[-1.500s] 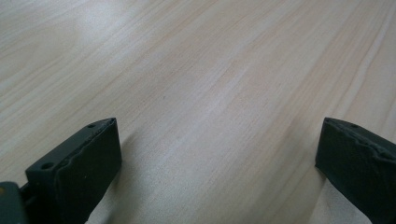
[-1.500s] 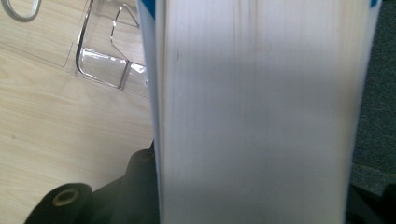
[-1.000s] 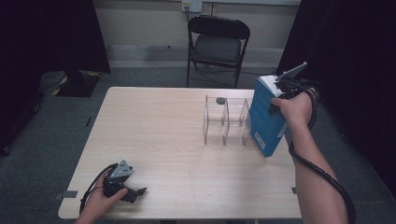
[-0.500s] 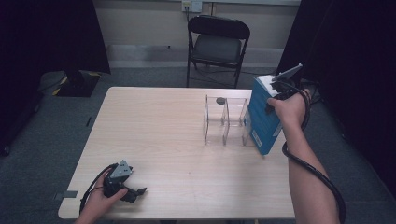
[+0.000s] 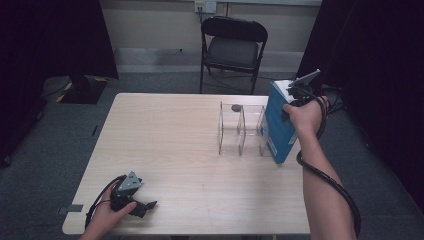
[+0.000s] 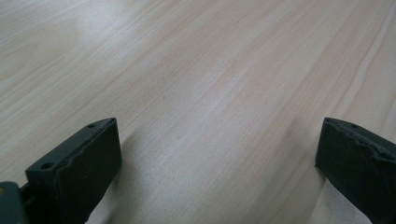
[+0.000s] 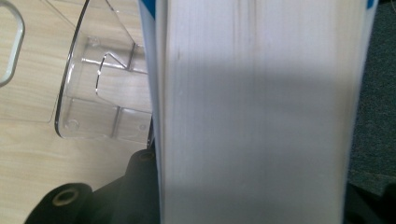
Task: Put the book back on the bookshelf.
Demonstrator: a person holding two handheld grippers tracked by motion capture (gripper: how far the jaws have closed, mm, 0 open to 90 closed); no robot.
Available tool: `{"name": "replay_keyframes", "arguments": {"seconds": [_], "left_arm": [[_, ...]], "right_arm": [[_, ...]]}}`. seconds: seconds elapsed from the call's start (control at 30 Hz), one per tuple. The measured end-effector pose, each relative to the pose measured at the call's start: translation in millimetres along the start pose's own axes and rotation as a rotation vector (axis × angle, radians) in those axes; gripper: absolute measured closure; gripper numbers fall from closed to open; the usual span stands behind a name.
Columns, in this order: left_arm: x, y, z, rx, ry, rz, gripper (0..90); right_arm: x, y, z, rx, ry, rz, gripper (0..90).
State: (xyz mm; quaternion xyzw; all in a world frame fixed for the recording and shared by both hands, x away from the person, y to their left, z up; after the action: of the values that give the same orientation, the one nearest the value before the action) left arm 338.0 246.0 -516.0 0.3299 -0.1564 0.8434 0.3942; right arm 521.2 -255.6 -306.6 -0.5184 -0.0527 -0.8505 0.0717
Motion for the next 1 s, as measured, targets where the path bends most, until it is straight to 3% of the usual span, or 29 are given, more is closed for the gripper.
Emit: {"name": "replay_keyframes", "arguments": {"seconds": [0.33,0.6,1.0], "left_arm": [[-0.1,0.5,-0.1,0.007,0.001,-0.003,0.0],[-0.2,0.5,-0.1,0.007,0.001,-0.003,0.0],[0.0,0.0,0.0,0.000,0.000,0.000,0.0]], "right_arm": [[-5.3,0.2,-3.8,-0.020,0.043,-0.014,61.5],[-5.8,-1.5,-2.0,-0.009,0.035,-0.005,61.6],[-7.0,-2.2,-1.4,-0.043,0.059,-0.014,61.5]]}}
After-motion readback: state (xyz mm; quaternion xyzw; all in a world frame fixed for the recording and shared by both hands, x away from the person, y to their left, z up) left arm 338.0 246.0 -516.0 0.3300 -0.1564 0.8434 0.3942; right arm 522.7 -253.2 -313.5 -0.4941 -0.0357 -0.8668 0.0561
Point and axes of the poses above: each handheld gripper's, and its own axes: x roughly backward along the jaws, z roughly out of its top, y roughly to its right, the point moved 2 cm from there along -x, roughly forward along the jaws, and after that the axes turned 2 degrees about y, right-handed, at the moved point
